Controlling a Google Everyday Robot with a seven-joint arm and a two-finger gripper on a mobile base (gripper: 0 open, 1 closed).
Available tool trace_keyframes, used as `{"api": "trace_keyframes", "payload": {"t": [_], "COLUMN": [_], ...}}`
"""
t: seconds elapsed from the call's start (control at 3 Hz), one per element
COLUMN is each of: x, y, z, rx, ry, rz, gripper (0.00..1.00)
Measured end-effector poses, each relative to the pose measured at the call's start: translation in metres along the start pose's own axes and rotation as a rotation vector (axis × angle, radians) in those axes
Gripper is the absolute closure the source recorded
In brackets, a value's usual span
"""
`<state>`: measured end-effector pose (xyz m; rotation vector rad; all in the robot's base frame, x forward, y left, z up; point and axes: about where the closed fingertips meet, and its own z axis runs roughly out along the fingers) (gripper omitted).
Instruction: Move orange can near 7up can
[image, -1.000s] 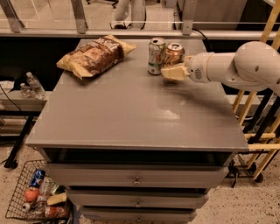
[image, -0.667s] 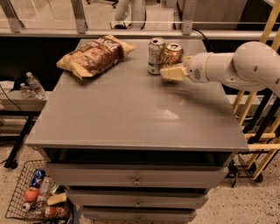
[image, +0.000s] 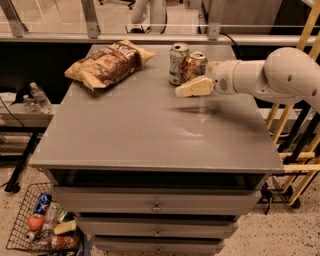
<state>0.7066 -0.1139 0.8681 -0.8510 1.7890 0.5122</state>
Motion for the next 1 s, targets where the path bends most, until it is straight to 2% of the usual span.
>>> {"api": "trace_keyframes", "payload": {"t": [0.33, 0.67, 1.0], "x": [0.000, -0.010, -0.012], "y": [0.000, 0.006, 0.007], "z": [0.000, -0.007, -0.049], "rx": [0.000, -0.016, 0.012], "ry": [0.000, -0.010, 0.007], "rz": [0.000, -0.047, -0.094], "gripper": [0.00, 0.00, 0.00]}}
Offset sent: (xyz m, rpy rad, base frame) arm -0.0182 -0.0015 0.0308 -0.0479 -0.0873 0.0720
